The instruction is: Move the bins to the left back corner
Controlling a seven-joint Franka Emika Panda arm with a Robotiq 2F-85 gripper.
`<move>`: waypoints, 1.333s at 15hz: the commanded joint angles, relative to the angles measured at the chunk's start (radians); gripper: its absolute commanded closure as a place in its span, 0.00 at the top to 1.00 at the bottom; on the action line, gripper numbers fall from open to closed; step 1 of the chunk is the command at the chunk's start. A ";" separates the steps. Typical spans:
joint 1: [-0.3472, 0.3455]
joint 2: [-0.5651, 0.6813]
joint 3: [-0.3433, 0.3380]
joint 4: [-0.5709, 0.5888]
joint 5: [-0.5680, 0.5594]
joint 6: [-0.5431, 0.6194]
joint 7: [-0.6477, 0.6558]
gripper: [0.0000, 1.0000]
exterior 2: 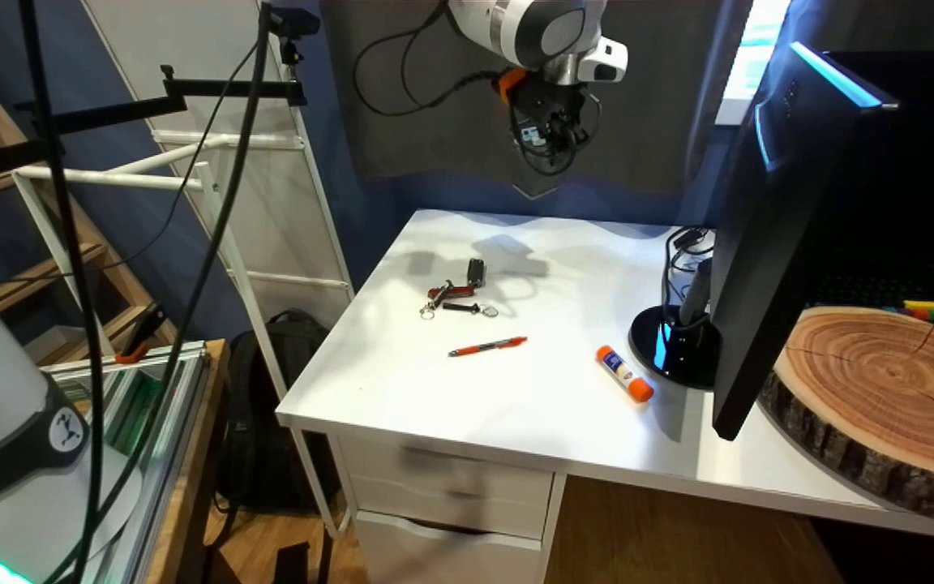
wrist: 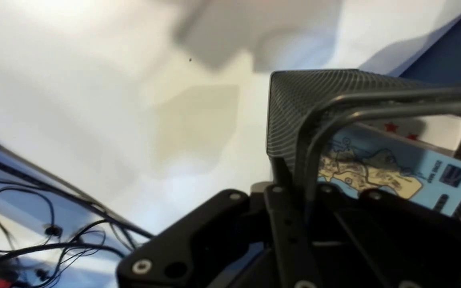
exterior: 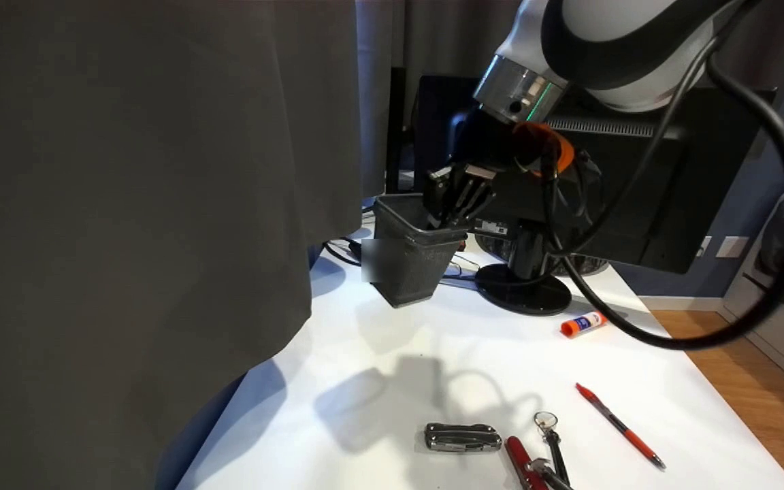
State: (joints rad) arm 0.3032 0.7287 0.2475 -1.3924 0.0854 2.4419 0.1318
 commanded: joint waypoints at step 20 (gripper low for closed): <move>0.169 0.079 0.077 0.057 -0.166 -0.215 -0.407 0.03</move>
State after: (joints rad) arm 0.4521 0.7929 0.2868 -1.3120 -0.0740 2.1241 -0.2102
